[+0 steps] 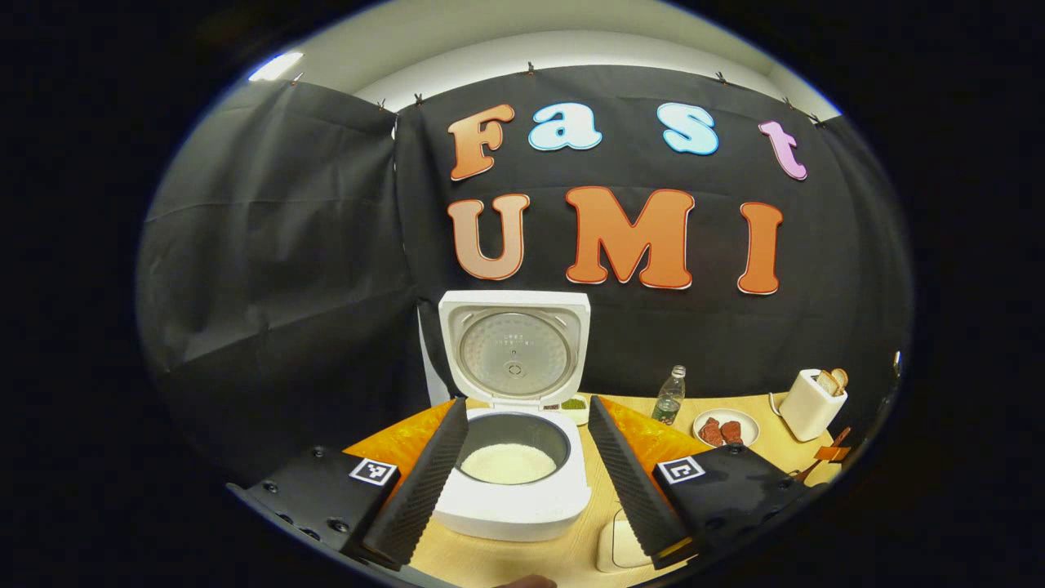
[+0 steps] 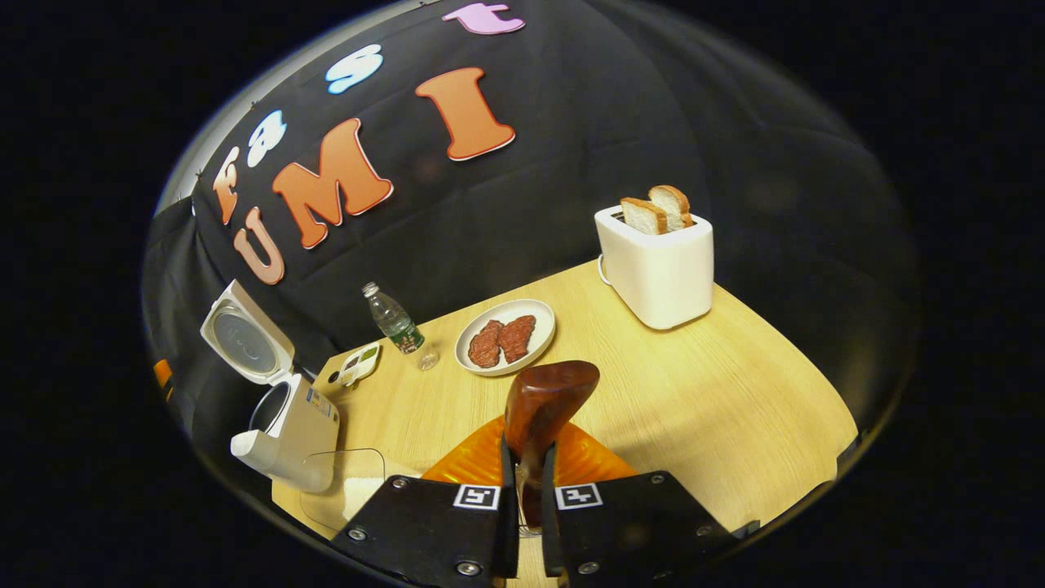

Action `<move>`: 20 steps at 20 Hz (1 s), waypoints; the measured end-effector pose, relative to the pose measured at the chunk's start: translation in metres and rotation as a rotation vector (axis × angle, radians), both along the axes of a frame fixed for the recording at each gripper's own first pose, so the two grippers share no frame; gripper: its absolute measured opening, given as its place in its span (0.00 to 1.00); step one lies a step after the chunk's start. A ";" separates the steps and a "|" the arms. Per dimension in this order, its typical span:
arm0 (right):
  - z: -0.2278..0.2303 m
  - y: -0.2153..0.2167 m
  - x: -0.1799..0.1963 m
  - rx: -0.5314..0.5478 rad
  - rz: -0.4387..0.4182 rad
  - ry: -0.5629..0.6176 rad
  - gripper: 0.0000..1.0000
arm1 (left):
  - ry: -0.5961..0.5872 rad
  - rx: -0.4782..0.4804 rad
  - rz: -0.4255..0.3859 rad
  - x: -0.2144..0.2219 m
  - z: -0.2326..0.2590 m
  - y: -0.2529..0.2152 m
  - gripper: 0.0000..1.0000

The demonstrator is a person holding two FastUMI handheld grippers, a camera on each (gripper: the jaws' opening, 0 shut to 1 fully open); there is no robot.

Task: Close the left gripper, press the button to open the rice cooker; take a wooden spoon from the chopstick holder with the right hand, scoop a spoonful of rice and pour it into the rice cooker, then put the wooden spoon back into the chopstick holder.

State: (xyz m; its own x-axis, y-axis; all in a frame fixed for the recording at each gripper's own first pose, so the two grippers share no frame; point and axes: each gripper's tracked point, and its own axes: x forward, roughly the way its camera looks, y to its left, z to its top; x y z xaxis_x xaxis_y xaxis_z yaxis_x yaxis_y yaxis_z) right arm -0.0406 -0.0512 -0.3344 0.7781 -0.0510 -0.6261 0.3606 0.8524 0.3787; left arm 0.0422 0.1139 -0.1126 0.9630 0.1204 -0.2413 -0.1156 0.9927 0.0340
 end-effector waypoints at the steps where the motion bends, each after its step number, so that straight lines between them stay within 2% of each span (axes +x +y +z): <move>1: -0.002 0.001 -0.003 0.004 -0.016 0.001 0.12 | -0.004 -0.001 -0.009 0.008 0.003 0.002 1.00; 4: -0.014 0.006 -0.009 0.071 -0.042 0.049 0.16 | -0.009 -0.026 -0.037 0.034 0.010 0.008 1.00; 5: -0.012 0.011 -0.014 0.100 -0.051 0.056 0.19 | -0.011 -0.036 -0.049 0.050 0.005 0.005 0.96; 6: -0.006 0.006 -0.015 0.102 -0.074 0.040 0.22 | -0.004 -0.039 -0.058 0.060 0.007 0.007 1.00; 7: -0.006 0.002 -0.016 0.086 -0.096 0.040 0.25 | -0.001 -0.046 -0.065 0.069 0.009 0.009 0.96; 8: -0.003 -0.003 -0.019 0.070 -0.109 0.047 0.28 | 0.002 -0.059 -0.077 0.080 0.013 0.011 1.00; 10: 0.001 -0.008 -0.031 0.036 -0.127 0.074 0.49 | 0.015 -0.088 -0.093 0.104 0.021 0.016 1.00; 11: 0.007 -0.010 -0.038 0.014 -0.134 0.079 0.53 | 0.027 -0.097 -0.093 0.118 0.023 0.020 1.00; 12: 0.014 -0.013 -0.046 -0.007 -0.140 0.078 0.70 | 0.042 -0.101 -0.089 0.133 0.025 0.025 0.96; 13: 0.023 -0.016 -0.053 -0.029 -0.146 0.077 0.79 | 0.038 -0.092 -0.080 0.148 0.031 0.032 1.00; 14: 0.030 -0.018 -0.059 -0.050 -0.150 0.075 0.83 | 0.035 -0.078 -0.069 0.165 0.035 0.038 0.97; 15: 0.037 -0.018 -0.064 -0.070 -0.153 0.076 0.87 | 0.042 -0.069 -0.066 0.182 0.037 0.041 0.99; 17: 0.052 -0.019 -0.074 -0.096 -0.161 0.069 0.88 | 0.047 -0.056 -0.077 0.212 0.039 0.040 0.96; 20: 0.078 -0.013 -0.088 -0.084 -0.189 0.048 0.89 | 0.072 -0.001 -0.069 0.251 0.034 0.042 0.98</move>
